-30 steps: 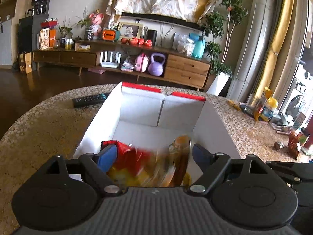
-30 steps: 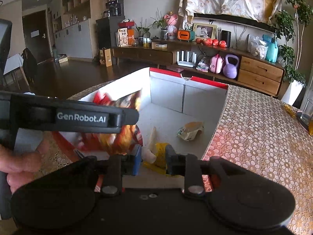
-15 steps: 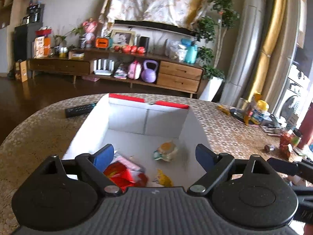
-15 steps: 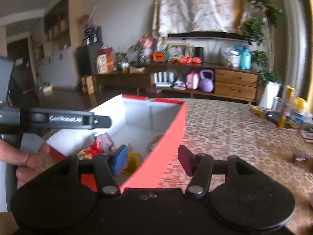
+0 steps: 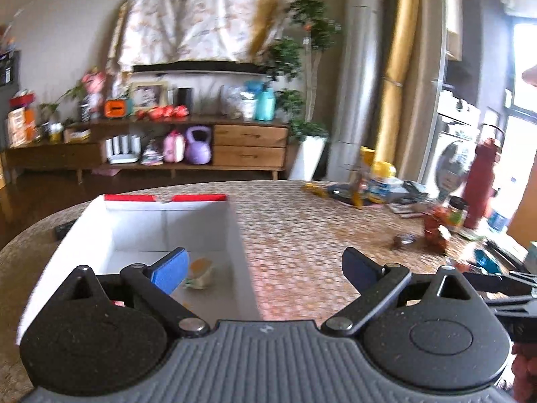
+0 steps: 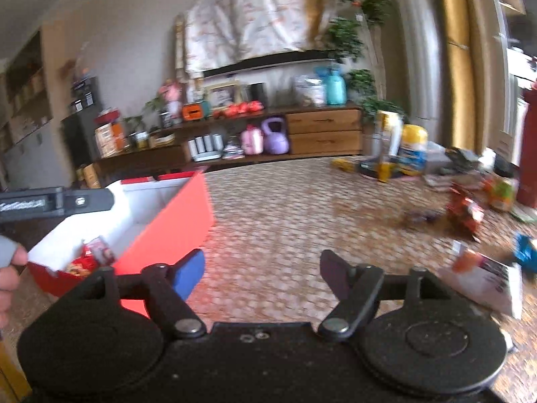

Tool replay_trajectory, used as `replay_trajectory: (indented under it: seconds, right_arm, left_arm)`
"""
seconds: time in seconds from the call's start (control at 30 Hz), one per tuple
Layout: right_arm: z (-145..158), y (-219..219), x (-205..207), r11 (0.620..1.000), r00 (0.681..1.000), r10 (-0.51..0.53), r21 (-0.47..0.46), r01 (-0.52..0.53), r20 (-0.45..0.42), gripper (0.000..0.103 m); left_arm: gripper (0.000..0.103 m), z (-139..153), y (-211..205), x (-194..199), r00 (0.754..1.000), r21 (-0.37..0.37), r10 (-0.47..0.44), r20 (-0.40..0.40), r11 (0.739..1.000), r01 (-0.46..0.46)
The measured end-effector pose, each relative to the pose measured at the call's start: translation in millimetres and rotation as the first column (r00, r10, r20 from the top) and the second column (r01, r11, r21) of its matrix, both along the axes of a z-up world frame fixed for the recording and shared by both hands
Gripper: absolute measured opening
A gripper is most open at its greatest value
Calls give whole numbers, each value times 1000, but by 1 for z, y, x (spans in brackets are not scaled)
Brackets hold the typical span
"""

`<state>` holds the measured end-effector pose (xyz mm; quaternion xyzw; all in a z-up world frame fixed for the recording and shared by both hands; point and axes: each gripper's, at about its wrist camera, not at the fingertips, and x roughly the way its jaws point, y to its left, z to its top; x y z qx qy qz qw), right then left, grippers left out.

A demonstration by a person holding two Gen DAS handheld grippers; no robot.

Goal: Organize snacks

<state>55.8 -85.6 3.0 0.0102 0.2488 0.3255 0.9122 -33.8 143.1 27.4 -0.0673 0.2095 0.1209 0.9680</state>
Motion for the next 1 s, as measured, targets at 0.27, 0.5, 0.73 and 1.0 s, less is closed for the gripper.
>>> replay_trajectory:
  seconds: [0.27, 0.5, 0.73, 1.0]
  right_arm:
    - [-10, -35, 5, 995, 995, -101, 9, 101, -15, 89]
    - [-21, -59, 10, 986, 986, -165, 3, 165, -27, 94]
    - [-32, -83, 14, 975, 974, -224, -14, 224, -30, 95]
    - [-56, -107, 30, 954, 957, -289, -93, 286, -19, 97]
  left_arm:
    - [99, -6, -36, 9, 995, 14, -101, -10, 995, 101]
    - [99, -10, -56, 13, 988, 13, -153, -17, 988, 154]
    - [99, -19, -74, 26, 978, 7, -203, -37, 979, 204]
    - [99, -33, -92, 44, 964, -1, -254, -74, 967, 255]
